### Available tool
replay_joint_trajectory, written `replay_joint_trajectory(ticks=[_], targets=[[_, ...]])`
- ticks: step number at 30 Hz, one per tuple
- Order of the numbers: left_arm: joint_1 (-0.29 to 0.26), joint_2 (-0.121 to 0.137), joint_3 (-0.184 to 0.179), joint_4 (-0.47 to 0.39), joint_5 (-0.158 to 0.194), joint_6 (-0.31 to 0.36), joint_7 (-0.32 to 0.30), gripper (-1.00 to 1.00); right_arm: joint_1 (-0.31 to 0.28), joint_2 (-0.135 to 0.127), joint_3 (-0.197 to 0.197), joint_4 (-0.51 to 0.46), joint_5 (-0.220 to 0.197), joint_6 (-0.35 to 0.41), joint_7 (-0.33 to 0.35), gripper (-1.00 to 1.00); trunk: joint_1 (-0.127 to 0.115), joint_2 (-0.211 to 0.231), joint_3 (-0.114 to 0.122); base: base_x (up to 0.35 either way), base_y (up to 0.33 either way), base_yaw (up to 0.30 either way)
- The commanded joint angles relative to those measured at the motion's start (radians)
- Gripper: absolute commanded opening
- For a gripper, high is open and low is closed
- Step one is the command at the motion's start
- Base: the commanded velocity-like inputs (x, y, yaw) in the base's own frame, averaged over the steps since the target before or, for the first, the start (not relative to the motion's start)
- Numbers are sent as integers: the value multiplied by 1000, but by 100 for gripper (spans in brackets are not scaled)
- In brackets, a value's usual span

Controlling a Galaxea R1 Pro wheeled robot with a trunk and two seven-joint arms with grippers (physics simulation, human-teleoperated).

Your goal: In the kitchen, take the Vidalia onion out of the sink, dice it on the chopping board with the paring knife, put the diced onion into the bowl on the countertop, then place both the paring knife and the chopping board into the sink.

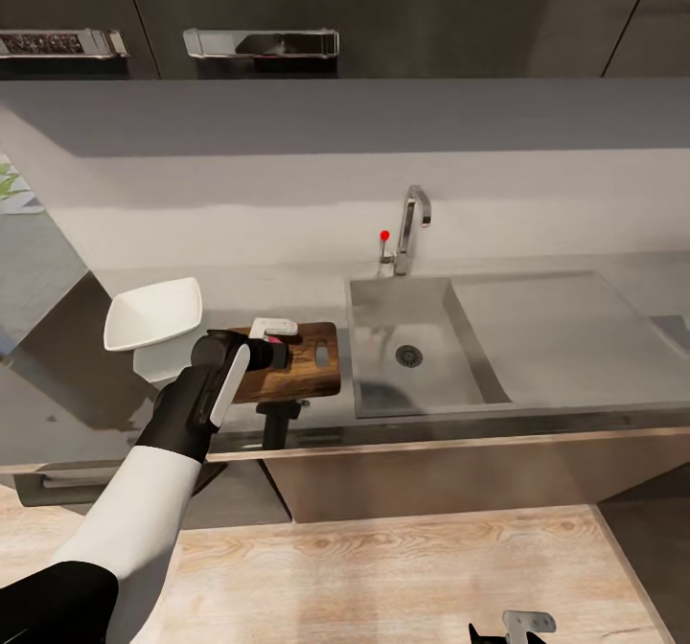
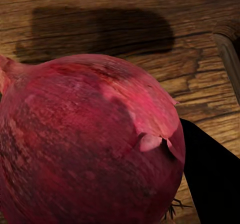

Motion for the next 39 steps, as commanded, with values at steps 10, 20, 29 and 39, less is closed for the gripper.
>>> replay_joint_trajectory(ticks=[10,20,29,39], targets=[[-1,0,0,-3,4,4,2,100,-1,-1,9,-1,-8,-3,-6,100,0,-2,-1,0,0,0],[-1,0,0,0,4,4,2,100,-1,-1,9,-1,-8,-3,-7,100,0,-2,-1,0,0,0],[-1,0,0,-3,4,4,2,100,-1,-1,9,0,-7,-3,-7,100,0,-2,-1,0,0,0],[-1,0,2,-4,4,4,3,100,-1,-1,9,-1,-8,-5,-6,100,0,-2,4,0,0,-16]])
